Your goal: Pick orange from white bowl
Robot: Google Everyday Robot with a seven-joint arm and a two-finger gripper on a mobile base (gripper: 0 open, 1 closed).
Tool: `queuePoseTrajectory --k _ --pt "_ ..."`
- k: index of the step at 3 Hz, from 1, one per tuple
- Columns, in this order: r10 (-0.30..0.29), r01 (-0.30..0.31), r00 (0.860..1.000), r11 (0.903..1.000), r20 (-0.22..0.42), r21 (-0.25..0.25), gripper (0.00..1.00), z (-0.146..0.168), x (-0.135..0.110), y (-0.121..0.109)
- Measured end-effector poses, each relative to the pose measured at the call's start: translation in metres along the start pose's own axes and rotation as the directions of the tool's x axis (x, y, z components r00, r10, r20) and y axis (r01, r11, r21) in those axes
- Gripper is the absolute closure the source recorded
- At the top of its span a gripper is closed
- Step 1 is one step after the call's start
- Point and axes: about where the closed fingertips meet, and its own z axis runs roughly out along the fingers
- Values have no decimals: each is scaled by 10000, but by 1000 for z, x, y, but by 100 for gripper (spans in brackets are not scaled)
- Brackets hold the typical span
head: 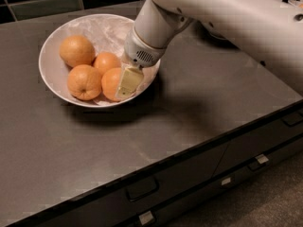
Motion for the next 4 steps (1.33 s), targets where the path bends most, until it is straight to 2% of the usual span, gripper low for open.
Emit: queuePoseTrajectory --k 1,4 --pt "238 -238 9997 9997 106 52 33 11 5 -5" --pt "95 -95 10000 9996 -31 -256 32 29 -3 -6"
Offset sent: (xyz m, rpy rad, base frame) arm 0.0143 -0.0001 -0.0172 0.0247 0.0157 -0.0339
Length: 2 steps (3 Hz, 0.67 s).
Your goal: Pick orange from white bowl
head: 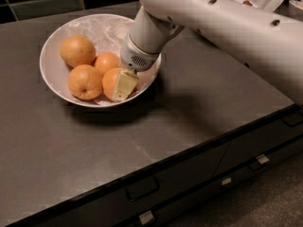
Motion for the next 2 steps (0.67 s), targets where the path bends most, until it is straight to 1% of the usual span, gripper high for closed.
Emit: queuePoseTrajectory --k 1,2 --pt "-84 82 9999 9998 -110 -164 51 3 -2 1" --pt "-84 83 9999 9998 -110 -164 74 3 -2 1"
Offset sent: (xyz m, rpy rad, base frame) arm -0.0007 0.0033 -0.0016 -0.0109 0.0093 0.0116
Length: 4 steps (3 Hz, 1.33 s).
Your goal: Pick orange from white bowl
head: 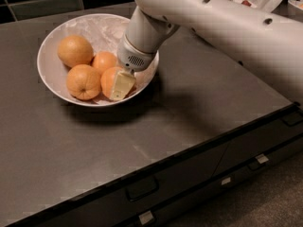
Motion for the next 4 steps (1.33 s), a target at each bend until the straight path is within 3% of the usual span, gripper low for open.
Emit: queuePoseTrajectory --k 1,3,4 --pt "-3 3 10000 10000 2 4 97 0 0 0" --pt "-587 562 9978 9953 298 790 100 -44 -23 3" --pt "-848 781 9958 9827 332 1677 100 -70 -31 6"
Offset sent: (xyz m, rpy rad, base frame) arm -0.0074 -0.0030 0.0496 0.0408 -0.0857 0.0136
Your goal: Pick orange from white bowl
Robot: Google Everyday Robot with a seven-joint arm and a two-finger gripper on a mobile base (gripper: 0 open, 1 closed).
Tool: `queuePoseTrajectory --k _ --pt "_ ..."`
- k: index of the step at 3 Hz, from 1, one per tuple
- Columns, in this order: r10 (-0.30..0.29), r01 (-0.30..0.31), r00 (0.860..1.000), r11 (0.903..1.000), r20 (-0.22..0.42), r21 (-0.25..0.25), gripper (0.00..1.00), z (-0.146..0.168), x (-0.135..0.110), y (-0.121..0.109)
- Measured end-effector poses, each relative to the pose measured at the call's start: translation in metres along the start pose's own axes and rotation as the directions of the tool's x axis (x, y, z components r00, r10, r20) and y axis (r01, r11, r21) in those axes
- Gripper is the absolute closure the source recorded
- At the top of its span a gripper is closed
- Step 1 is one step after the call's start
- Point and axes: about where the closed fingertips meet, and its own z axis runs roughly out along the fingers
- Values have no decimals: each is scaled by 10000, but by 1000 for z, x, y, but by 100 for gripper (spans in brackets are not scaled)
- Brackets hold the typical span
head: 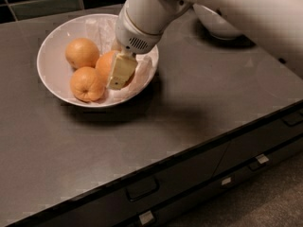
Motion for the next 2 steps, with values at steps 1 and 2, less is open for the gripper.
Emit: queuePoseTrajectory --k 1,2 --pt "-259 243 9996 9923 118 1214 100 -30 -9 1" --pt "-295 263 9994 9898 205 1398 100 -33 -13 -1"
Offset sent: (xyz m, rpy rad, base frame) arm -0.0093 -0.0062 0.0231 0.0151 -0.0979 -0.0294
